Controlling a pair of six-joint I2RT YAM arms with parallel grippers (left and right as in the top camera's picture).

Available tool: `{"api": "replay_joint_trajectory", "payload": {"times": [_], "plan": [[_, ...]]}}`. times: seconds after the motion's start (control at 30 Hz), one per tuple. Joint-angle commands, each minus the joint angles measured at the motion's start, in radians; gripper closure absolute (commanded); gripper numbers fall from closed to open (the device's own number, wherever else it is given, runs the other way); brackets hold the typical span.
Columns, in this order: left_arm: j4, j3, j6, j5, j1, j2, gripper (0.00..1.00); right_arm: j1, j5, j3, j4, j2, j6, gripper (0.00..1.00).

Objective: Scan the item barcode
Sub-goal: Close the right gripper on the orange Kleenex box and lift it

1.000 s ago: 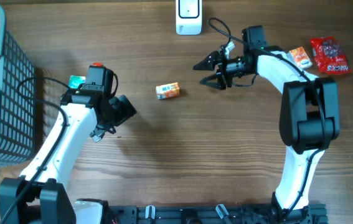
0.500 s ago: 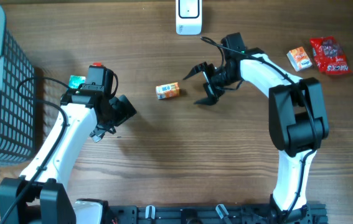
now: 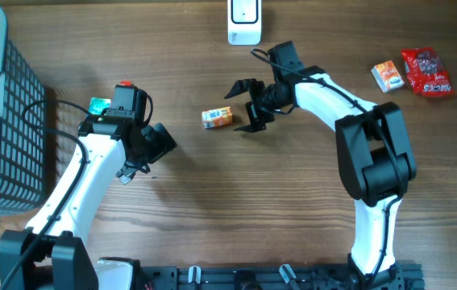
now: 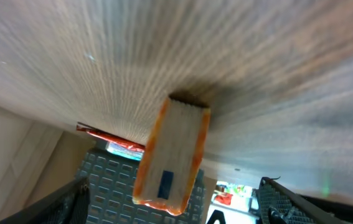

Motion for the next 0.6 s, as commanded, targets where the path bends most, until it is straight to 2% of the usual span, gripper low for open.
{"api": "replay_joint_trajectory", "payload": {"times": [0.0, 0.27, 0.57], "plan": [[0.009, -0.008, 0.001, -0.013, 0.005, -0.012, 0.0, 0.018, 0.013, 0.002, 0.005, -0.033, 0.082, 0.14], [0.006, -0.008, 0.001, -0.013, 0.005, -0.012, 0.0, 0.021, 0.061, 0.002, 0.005, -0.033, 0.09, 0.13], [0.006, -0.008, 0.001, -0.013, 0.005, -0.012, 0.0, 0.026, 0.121, 0.002, 0.045, -0.031, 0.112, 0.21]]}}
